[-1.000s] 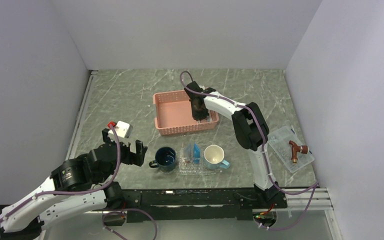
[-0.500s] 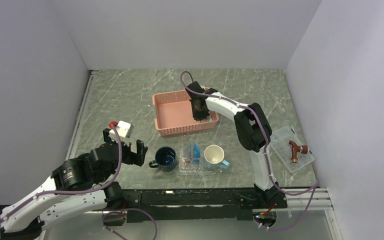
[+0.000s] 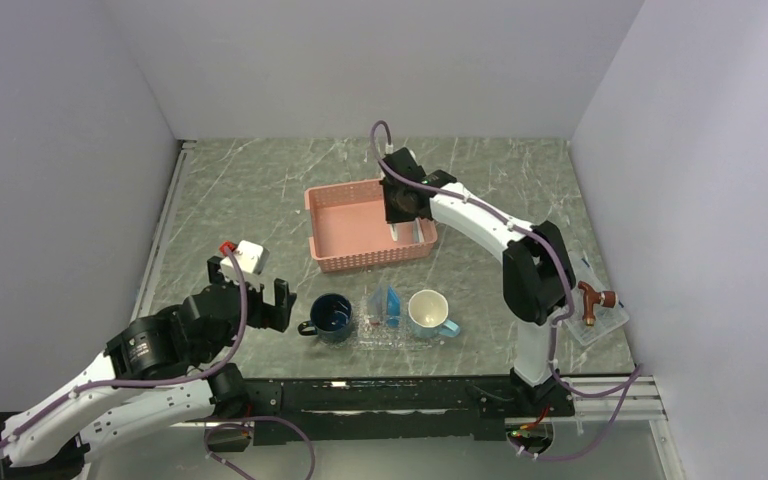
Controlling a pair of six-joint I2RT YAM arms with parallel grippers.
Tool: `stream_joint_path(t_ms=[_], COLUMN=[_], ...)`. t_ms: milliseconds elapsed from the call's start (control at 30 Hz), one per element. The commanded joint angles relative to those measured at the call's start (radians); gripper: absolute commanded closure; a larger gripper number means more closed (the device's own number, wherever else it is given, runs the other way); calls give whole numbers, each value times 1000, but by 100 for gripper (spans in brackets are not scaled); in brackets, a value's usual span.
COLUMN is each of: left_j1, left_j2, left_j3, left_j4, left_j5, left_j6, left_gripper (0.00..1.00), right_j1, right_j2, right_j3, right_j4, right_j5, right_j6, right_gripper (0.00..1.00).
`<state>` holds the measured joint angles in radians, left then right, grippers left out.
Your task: Prepare toiletry sets of a toothbrush and toothpaste on the tray
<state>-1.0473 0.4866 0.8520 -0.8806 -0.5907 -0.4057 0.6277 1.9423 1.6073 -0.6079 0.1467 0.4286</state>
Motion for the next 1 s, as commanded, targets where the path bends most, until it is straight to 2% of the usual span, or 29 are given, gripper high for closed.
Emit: stream_joint_path(t_ms=[0, 300, 567, 967], left_j1=[10, 23, 24, 24], left_j2=[9, 25, 38, 88], left_j3=[-4, 0, -19, -13], left_j4=[35, 76, 207, 437], left_j5=[24, 105, 250, 495], left_j6=[3, 4, -14, -77], left_gripper=[1, 1, 0, 1], right_j1=[14, 61, 111, 151], right_j2=[-100, -317, -573, -934], right_j3=[-32, -175, -362, -681], right_j4=[66, 188, 323, 621], right_j5=[2, -36, -103, -368], right_j6=[-10, -1, 41, 149], right_gripper=[100, 100, 100, 100])
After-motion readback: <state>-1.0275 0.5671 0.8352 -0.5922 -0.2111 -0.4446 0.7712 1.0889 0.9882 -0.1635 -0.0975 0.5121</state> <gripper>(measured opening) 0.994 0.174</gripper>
